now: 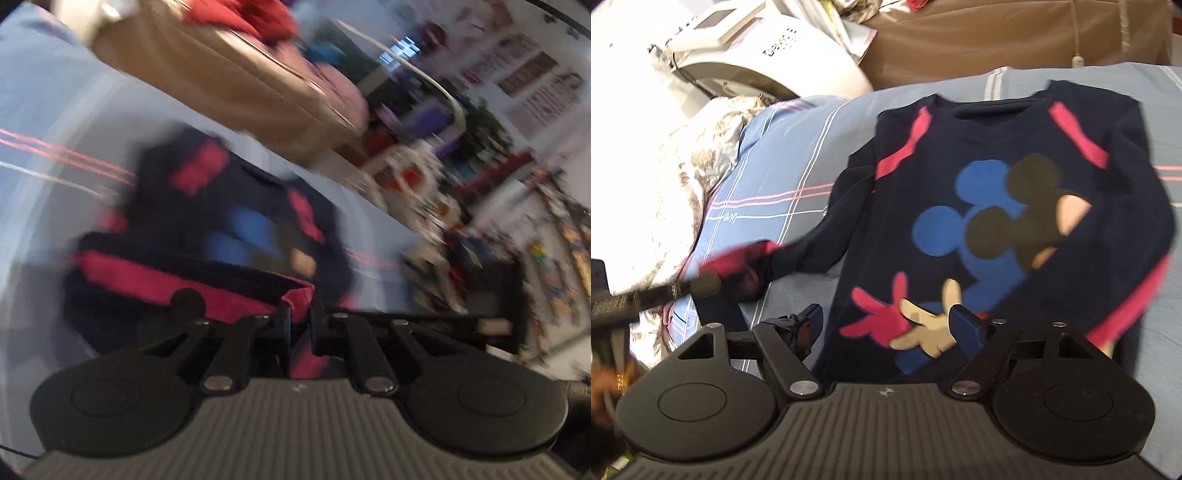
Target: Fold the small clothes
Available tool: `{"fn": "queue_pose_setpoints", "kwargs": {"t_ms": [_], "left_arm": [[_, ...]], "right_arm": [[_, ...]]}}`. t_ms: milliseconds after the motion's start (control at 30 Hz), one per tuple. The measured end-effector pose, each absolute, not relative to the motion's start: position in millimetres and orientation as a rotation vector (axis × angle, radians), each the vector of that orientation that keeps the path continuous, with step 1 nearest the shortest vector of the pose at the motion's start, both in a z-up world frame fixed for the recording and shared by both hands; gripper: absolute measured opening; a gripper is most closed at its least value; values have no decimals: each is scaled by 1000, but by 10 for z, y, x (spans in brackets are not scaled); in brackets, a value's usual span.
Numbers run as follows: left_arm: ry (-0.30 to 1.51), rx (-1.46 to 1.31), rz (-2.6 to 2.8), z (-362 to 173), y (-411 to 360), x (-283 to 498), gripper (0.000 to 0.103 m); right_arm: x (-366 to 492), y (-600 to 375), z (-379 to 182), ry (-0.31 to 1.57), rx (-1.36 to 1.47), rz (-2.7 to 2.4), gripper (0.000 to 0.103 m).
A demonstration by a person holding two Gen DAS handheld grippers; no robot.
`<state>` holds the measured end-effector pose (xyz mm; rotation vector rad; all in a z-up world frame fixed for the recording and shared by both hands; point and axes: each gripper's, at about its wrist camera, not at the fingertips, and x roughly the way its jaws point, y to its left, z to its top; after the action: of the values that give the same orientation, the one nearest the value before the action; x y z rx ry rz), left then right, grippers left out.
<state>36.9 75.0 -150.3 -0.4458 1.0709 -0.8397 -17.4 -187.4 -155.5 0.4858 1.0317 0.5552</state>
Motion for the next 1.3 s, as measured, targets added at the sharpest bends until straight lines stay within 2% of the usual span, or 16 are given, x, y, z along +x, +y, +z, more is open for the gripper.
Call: {"fn": "queue_pose_setpoints", "kwargs": {"t_ms": [133,233,267,333,367,400,433,767,900,1000,1067,1100,1167,1200,1267,1300], "left_arm": [[1198,-450,-1025,-1668,-287,-39,10],[1265,-409,-1080,-1871,-673,-264,11],[1307,-389,-1095,-1939,-747,-303,15],[1378,-399,-1117,-2044,-815,-363,33],[1399,-384,-1121,-2062,-824,-390,60],[1403,-356,-1108,-2055,-810,-417,77],[1396,-335,-1095,-2037,-762,-434,80],[1366,-235,-750,-2100,225,-162,85],[1342,-189,-692,-2099,333,-101,89],[1323,-137,-670,-2119,284,-117,90],[1322,-114,-661,-2131,308,-157,91],[1323,-110,-657,-2141,300,-177,91],[1333,-118,-646,-2187,289,-213,91],[1339,-125,-642,-2213,268,-218,91],[1343,-142,-637,-2231,276,-236,92],[1342,-146,-636,-2233,278,-245,92]], "right_arm": [[-431,-2384,-1565,1014,465,429,103],[-645,-2870,-1668,1020,473,338,103],[-718,-2982,-1707,1029,443,314,103],[-837,-3135,-1813,1059,434,297,103],[-891,-3201,-1877,1071,464,303,103],[-923,-3240,-1944,1085,497,314,103],[-953,-3259,-1999,1099,521,323,103],[-1010,-3002,-2277,1084,368,412,103],[-756,-2808,-2254,1017,165,604,103],[-514,-2676,-2377,1079,63,730,103],[-409,-2618,-2507,1138,-20,774,91],[-376,-2604,-2559,1153,-62,775,80],[-325,-2652,-2598,1165,-49,799,77],[-299,-2669,-2611,1175,-41,794,69],[-285,-2673,-2592,1195,-56,771,38],[-287,-2672,-2575,1219,-48,785,15]]}}
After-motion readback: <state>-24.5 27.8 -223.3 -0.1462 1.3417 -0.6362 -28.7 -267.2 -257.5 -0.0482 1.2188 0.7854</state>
